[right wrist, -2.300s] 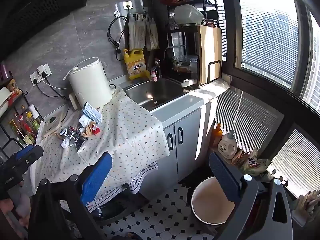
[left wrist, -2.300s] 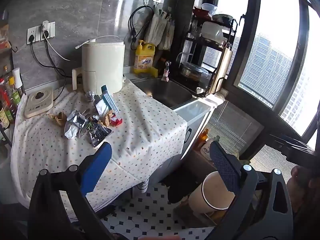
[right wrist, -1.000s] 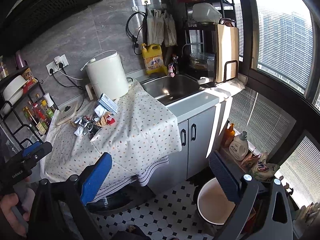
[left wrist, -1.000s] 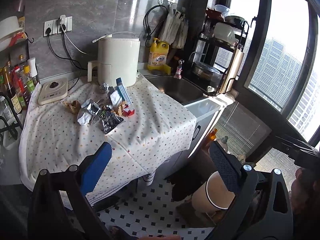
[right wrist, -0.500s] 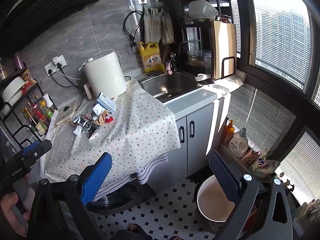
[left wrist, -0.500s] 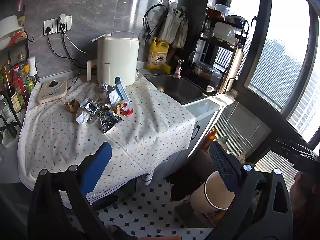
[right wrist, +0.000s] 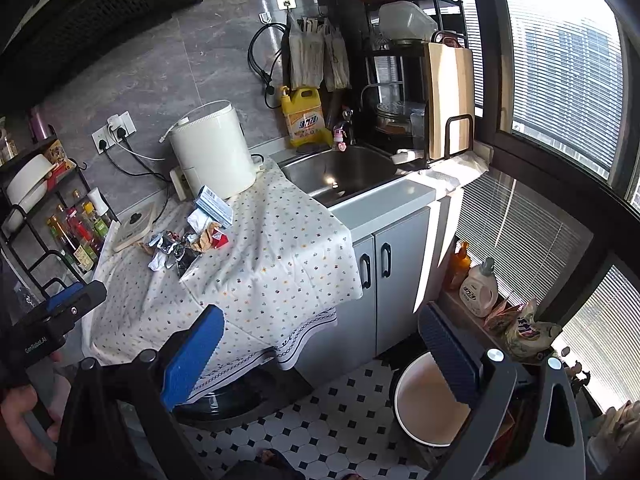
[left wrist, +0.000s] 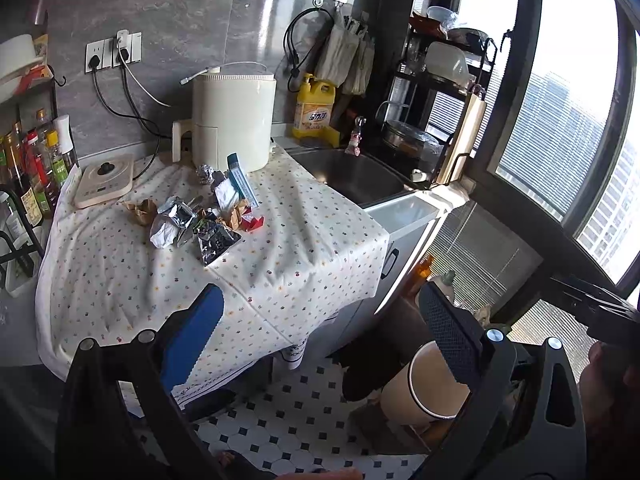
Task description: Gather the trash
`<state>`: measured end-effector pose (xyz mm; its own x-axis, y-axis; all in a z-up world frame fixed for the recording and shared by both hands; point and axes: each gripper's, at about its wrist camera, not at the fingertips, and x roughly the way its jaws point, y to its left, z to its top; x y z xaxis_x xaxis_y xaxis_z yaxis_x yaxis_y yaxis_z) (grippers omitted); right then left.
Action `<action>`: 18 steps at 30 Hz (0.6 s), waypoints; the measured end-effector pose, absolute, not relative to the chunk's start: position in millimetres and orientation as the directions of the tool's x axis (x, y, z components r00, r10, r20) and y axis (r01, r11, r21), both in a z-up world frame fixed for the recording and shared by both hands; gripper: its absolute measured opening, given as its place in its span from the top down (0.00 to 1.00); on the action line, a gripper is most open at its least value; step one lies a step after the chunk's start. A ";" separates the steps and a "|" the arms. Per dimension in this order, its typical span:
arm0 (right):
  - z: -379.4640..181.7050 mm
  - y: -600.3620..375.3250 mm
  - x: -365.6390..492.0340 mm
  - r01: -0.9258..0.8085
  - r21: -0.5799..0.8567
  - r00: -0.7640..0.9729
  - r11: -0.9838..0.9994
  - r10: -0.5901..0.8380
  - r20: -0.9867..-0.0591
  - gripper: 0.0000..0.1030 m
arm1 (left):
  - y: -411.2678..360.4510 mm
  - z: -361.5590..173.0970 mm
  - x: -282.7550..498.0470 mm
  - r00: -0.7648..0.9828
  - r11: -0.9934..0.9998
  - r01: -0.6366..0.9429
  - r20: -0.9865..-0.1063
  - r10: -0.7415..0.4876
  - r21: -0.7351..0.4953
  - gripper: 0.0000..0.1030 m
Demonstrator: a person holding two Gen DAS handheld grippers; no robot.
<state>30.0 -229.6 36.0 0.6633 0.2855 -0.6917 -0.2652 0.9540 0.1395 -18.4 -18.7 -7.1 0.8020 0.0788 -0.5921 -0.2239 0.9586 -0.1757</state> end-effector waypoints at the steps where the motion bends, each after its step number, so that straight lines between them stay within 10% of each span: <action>1: 36.4 -229.0 30.8 -0.265 0.141 0.662 0.954 0.287 -0.692 0.07 | -18.4 -7.2 -18.7 0.803 0.959 -0.223 -0.591 0.078 -0.177 0.06; 18: 30.0 -217.4 49.0 -0.294 0.149 0.638 0.944 0.310 -0.705 0.07 | -13.8 -1.9 -23.3 0.793 0.953 -0.252 -0.600 0.104 -0.168 0.06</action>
<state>49.0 -217.4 30.0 0.6376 0.3100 -0.7052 -0.2938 0.9441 0.1494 -23.3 -13.8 -1.9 0.7933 0.1042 -0.5999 -0.2522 0.9530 -0.1680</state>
